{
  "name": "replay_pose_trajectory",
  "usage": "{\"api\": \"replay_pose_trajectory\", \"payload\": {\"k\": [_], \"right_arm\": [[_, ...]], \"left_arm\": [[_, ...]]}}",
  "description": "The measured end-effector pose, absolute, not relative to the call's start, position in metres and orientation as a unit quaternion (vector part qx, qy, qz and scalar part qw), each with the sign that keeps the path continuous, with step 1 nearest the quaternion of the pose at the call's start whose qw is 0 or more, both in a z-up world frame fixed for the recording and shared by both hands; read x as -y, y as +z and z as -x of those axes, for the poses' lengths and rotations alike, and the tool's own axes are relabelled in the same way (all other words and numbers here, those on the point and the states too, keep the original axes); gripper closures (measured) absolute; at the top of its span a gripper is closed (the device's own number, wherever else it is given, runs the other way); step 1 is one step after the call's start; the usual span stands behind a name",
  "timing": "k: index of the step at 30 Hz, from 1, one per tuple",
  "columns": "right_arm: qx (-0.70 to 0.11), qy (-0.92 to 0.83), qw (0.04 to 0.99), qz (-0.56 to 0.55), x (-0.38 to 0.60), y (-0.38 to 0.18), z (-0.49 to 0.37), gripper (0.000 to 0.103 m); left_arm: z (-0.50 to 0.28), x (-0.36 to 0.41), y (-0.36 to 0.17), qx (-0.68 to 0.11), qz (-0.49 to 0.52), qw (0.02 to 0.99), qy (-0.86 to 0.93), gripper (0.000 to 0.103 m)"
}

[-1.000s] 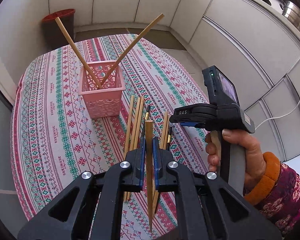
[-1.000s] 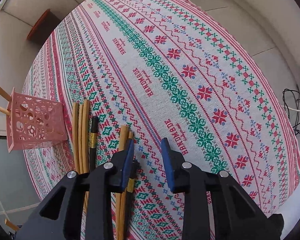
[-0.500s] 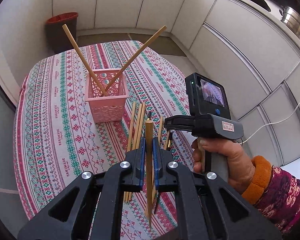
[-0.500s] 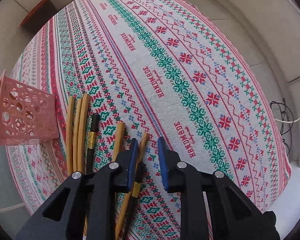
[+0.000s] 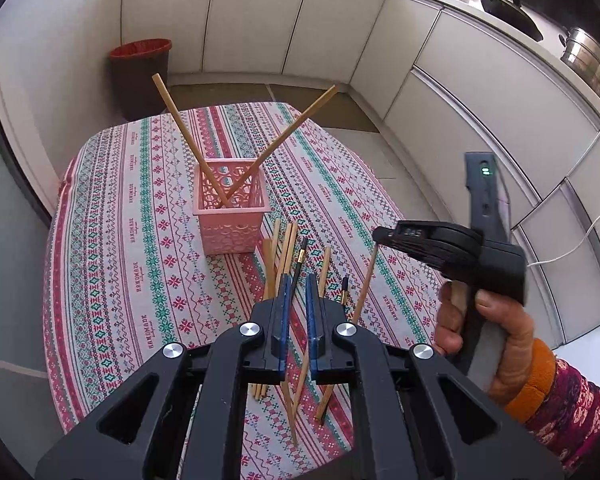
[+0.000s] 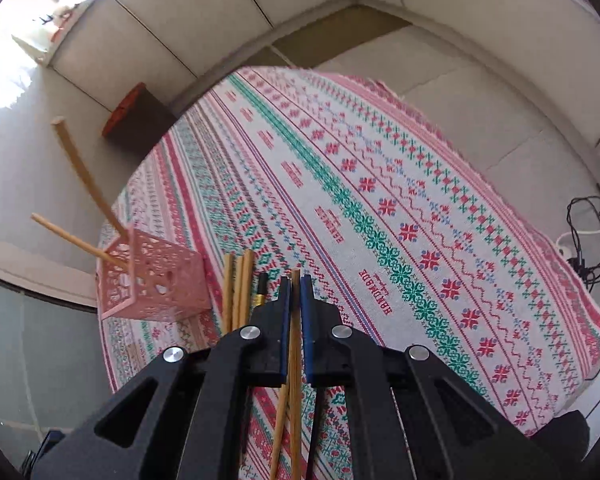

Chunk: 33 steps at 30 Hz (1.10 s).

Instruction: Organize utensils

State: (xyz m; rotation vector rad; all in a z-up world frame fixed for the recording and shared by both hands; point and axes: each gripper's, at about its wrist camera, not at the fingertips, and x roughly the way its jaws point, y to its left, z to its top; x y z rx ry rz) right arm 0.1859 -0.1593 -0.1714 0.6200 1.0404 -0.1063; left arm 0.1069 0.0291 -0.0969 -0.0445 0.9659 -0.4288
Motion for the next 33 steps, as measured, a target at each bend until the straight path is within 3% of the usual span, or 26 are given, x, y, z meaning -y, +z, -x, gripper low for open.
{"api": "replay_pose_trajectory", "payload": {"k": [5, 8, 13, 20, 28, 33], "right_arm": [[-0.438, -0.021, 0.861, -0.258, 0.167, -0.121, -0.139, 0.098], [-0.428, -0.01, 0.868, -0.251, 0.179, -0.105, -0.118, 0.098], [-0.43, -0.007, 0.86, -0.275, 0.195, -0.102, -0.105, 0.098], [-0.446, -0.003, 0.843, -0.3, 0.204, -0.121, -0.099, 0.098], [-0.454, 0.007, 0.84, -0.296, 0.202, -0.128, -0.107, 0.098], [-0.462, 0.006, 0.838, -0.29, 0.204, -0.134, -0.115, 0.097]], "left_arm": [[-0.104, -0.028, -0.09, -0.457, 0.023, 0.866, -0.202, 0.096], [-0.115, -0.023, -0.111, -0.497, 0.021, 0.842, -0.209, 0.091], [-0.15, -0.031, -0.177, -0.595, 0.014, 0.791, -0.14, 0.089], [-0.18, -0.064, -0.233, -0.65, 0.053, 0.756, -0.055, 0.085], [-0.202, -0.043, -0.236, -0.602, 0.028, 0.795, -0.066, 0.084], [-0.217, -0.031, -0.258, -0.612, -0.003, 0.789, -0.051, 0.084]]}}
